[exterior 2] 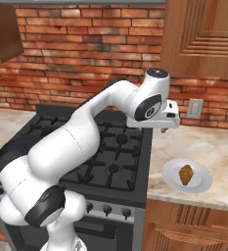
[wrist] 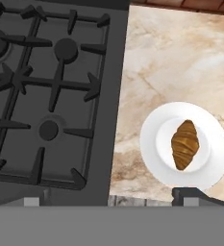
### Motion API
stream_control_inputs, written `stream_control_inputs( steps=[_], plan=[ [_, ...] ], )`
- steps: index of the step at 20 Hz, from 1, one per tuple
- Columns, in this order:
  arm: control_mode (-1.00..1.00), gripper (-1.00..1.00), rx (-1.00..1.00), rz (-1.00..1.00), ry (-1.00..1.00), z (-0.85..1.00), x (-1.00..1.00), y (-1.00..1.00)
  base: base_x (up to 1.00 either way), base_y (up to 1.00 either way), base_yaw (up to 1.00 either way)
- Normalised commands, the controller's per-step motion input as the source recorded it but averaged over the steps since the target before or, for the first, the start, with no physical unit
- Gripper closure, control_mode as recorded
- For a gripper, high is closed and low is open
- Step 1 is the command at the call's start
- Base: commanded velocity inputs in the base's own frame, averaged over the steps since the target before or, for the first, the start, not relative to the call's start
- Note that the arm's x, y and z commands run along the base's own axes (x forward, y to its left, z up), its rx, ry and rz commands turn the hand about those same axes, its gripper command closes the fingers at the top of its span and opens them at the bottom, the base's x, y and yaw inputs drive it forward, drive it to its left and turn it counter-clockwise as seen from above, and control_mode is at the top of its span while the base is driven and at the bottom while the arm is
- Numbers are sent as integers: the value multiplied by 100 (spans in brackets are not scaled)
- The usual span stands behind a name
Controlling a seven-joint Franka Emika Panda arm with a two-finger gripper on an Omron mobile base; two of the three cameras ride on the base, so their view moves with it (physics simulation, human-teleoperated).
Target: Pick the croissant and place it on the pan. Then turn on the stove to warm the croissant.
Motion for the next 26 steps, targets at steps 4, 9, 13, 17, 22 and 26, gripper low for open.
stream_control_inputs(
  steps=[4, 9, 13, 17, 22, 26],
  plan=[
    [-100, -100, -1, 0, 7, -28, 3, -61, 0, 0, 0],
    [-100, -100, 0, 0, 4, -14, 2, -37, 0, 0, 0],
    [-100, -100, 0, 0, 5, -4, 0, 0, 0, 0, 0],
    [-100, -100, -2, -1, 25, -45, 6, 0, 0, 0, 0],
    [-100, -100, -10, -1, 23, -67, 18, 0, 0, 0, 0],
    [-100, -100, -1, 0, 5, -12, 14, 0, 0, 0, 0]
  ],
)
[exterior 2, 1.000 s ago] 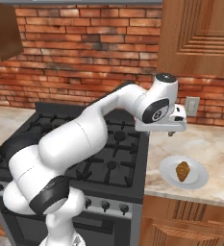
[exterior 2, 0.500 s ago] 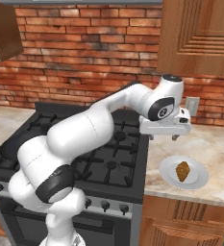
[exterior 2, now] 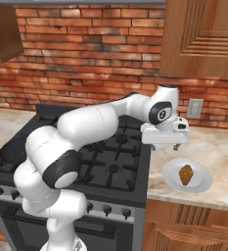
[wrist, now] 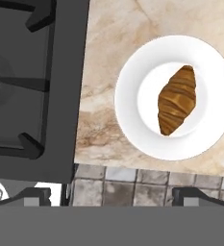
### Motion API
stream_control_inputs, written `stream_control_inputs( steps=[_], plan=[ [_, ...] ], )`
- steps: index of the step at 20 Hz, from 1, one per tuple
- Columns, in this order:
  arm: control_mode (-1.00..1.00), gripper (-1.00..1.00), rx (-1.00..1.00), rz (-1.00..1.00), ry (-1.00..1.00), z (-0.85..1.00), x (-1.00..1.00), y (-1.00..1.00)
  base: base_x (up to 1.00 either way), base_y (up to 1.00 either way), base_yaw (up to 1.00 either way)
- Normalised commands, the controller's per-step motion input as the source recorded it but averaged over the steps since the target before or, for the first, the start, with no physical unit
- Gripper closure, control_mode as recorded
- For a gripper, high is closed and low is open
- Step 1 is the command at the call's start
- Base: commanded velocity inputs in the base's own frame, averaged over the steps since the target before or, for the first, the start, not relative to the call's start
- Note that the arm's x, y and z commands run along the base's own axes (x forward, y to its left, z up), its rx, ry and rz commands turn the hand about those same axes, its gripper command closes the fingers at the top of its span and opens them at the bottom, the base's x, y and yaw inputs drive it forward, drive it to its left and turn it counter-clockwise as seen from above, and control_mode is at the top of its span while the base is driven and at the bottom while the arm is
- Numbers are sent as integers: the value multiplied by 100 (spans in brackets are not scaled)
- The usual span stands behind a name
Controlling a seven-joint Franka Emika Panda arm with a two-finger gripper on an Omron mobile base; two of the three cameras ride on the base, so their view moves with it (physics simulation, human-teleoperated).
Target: Pick the croissant and place it on the pan. Then turn on the stove to warm the croissant.
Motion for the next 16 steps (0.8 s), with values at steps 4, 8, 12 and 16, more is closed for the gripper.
stream_control_inputs(
  steps=[4, 8, 12, 16],
  plan=[
    [-100, -100, 0, 0, 0, 0, 0, -7, 0, 0, 0],
    [-100, -100, -1, 0, 0, -33, 0, -36, 0, 0, 0],
    [-100, -100, -2, 0, 1, -44, 0, -42, 0, 0, 0],
    [-100, -100, -3, 0, 0, -36, 1, -36, 0, 0, 0]
  ],
)
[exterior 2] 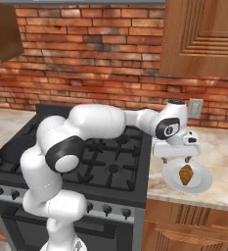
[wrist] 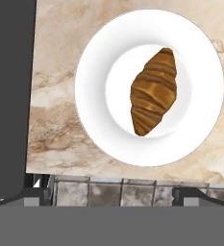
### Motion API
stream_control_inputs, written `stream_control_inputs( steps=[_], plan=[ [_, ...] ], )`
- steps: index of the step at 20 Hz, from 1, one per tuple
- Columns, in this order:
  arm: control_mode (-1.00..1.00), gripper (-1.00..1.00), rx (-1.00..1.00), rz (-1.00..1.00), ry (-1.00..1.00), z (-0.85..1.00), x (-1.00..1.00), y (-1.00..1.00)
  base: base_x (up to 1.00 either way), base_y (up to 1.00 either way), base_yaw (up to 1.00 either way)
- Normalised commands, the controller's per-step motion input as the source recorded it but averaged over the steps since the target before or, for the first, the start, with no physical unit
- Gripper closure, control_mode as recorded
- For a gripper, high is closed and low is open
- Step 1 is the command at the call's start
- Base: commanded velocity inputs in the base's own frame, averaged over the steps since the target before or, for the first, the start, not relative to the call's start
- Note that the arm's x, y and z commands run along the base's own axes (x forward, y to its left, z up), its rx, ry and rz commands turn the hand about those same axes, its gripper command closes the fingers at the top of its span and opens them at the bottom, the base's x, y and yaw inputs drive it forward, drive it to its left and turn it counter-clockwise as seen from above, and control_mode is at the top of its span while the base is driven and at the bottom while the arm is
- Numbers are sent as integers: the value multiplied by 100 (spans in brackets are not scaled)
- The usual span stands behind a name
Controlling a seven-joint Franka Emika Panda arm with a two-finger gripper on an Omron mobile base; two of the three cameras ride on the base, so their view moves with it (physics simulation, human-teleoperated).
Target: Pick the croissant and place it on the pan. Then turn on the stove to warm the croissant.
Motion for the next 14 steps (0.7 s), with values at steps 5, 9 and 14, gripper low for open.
stream_control_inputs(
  steps=[5, 9, 14],
  plan=[
    [-100, -100, -1, 0, 0, -9, 0, -12, 0, 0, 0],
    [-100, -100, 0, 0, 0, -1, 0, 0, 0, 0, 0],
    [-100, -100, -1, 0, 4, -29, 14, 0, 0, 0, 0]
  ],
)
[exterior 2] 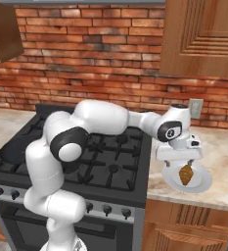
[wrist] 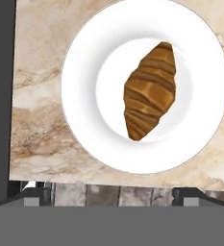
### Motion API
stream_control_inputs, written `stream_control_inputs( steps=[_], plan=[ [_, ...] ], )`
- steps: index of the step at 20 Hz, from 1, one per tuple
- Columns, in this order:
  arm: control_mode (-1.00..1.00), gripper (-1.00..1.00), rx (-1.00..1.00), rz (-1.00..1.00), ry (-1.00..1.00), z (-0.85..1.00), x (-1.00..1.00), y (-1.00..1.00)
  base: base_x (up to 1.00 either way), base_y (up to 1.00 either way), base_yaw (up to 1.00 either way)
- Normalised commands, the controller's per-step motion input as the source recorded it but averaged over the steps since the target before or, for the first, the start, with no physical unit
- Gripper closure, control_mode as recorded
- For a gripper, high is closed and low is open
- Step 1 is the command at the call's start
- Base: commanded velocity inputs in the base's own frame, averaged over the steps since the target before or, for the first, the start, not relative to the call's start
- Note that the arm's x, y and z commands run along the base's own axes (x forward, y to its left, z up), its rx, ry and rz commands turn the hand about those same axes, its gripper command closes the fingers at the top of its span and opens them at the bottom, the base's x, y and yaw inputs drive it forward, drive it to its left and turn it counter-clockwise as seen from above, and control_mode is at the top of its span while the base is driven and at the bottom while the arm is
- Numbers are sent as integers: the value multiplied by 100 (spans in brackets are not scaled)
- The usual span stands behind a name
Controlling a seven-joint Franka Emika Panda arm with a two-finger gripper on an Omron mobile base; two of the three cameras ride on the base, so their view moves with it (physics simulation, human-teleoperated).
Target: Pick the croissant and place it on the pan. Then turn on the stove to warm the croissant.
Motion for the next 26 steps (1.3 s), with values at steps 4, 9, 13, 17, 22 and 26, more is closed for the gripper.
stream_control_inputs(
  steps=[4, 9, 13, 17, 22, 26],
  plan=[
    [-100, -100, -2, 0, 5, -28, 31, 0, 0, 0, 0],
    [-100, -100, 0, 0, 2, -8, 32, -8, 0, 0, 0],
    [-100, -100, 0, 0, 0, -8, 28, -36, 0, 0, 0],
    [-100, -100, 0, 0, 0, -12, 20, -32, 0, 0, 0],
    [-100, -100, 0, 0, 0, -14, 13, -20, 0, 0, 0],
    [-100, -100, 0, 0, 2, -17, 4, -7, 0, 0, 0]
  ],
)
